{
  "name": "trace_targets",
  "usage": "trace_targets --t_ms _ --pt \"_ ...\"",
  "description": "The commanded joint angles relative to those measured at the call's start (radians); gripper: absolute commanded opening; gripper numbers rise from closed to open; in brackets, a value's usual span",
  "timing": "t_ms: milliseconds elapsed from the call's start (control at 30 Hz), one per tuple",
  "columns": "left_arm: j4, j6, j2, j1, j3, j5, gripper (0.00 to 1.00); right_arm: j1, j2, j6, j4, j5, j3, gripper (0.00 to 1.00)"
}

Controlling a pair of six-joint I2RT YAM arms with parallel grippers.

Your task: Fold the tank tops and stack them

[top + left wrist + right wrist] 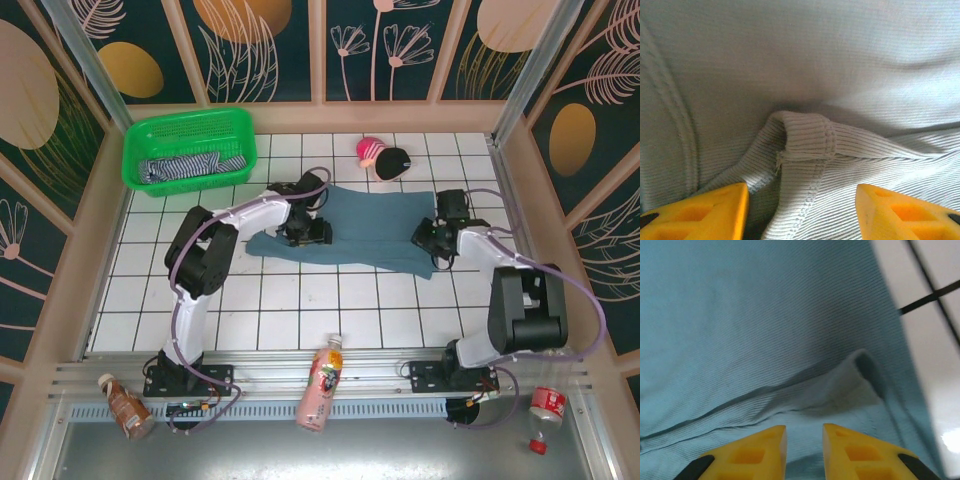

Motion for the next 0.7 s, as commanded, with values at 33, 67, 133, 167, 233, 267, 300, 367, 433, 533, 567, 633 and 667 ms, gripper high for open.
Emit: trace_targets --t_ms 33,67,133,167,233,267,300,367,433,533,567,633,667 --pt "-0.008 0.016 -0.009 -0.003 -0.055 -0.044 0.59 0.006 0.045 0.027 0.059 -0.003 -0.027 0.28" --pt "-0.009 0.020 -0.003 -0.002 -0.059 -0.041 0.59 0.005 0.047 0.030 0.062 0.003 -0.040 0.29" --pt "0.005 0.017 -0.003 -0.003 -0.081 -0.030 0.59 0.006 0.051 0.028 0.064 0.009 -0.066 0.30" --pt "0.011 0.015 -0.006 -0.003 -0.093 -0.029 0.59 0.006 0.051 0.029 0.064 0.011 -0.079 0.30" --pt "0.013 0.010 -0.014 -0.003 -0.126 -0.020 0.59 0.007 0.057 0.034 0.045 0.014 -0.109 0.32" --pt "0.012 0.008 -0.023 -0.002 -0.148 -0.011 0.59 0.007 0.055 0.037 0.034 0.015 -0.124 0.32" --pt "0.015 0.002 -0.036 -0.002 -0.179 0.001 0.58 0.008 0.045 0.042 0.023 0.018 -0.142 0.33" --pt "0.018 -0.011 -0.067 -0.003 -0.239 0.027 0.58 0.010 0.023 0.060 -0.009 0.025 -0.170 0.34" --pt "0.029 -0.034 -0.102 -0.003 -0.306 0.065 0.58 0.022 -0.009 0.079 -0.050 0.040 -0.199 0.34" --pt "0.051 -0.079 -0.161 -0.010 -0.384 0.116 0.57 0.044 -0.069 0.124 -0.107 0.045 -0.250 0.34" --pt "0.054 -0.091 -0.176 -0.016 -0.402 0.128 0.57 0.050 -0.092 0.141 -0.123 0.044 -0.266 0.34" --pt "0.057 -0.120 -0.206 -0.037 -0.434 0.146 0.57 0.056 -0.151 0.174 -0.167 0.061 -0.287 0.35" --pt "0.060 -0.131 -0.221 -0.047 -0.449 0.154 0.57 0.055 -0.174 0.180 -0.188 0.078 -0.281 0.35"
